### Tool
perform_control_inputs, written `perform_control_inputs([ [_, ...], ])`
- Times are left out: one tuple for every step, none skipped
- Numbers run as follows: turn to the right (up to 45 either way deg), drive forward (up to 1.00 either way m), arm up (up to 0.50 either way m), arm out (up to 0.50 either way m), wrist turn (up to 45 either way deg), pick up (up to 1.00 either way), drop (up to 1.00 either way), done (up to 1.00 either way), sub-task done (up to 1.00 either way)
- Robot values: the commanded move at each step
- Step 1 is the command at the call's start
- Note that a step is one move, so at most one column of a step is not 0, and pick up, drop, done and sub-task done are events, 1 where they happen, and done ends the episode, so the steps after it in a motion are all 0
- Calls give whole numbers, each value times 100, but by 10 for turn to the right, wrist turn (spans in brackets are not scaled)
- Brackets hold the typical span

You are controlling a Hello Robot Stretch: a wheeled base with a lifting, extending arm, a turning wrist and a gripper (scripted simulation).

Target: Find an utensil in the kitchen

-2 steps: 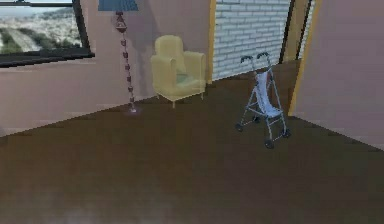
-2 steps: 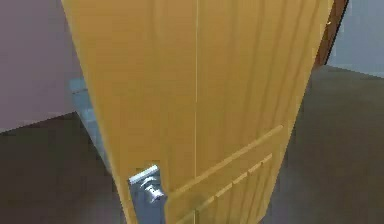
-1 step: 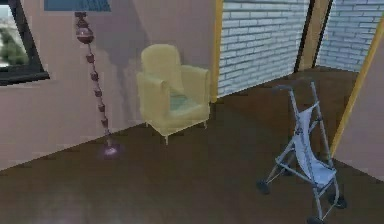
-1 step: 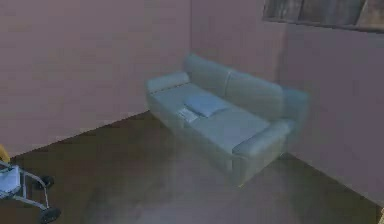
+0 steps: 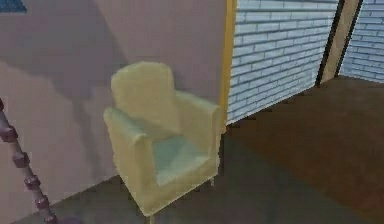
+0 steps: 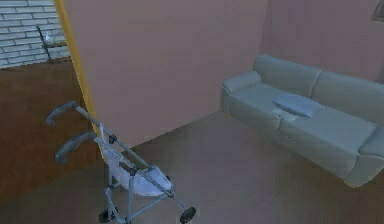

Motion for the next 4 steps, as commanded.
perform_control_inputs([
  [60,0,0,0,0,0,0,0,0],
  [0,60,0,0,0,0,0,0,0],
  [450,0,0,0,0,0,0,0,0],
  [90,0,0,0,0,0,0,0,0],
])
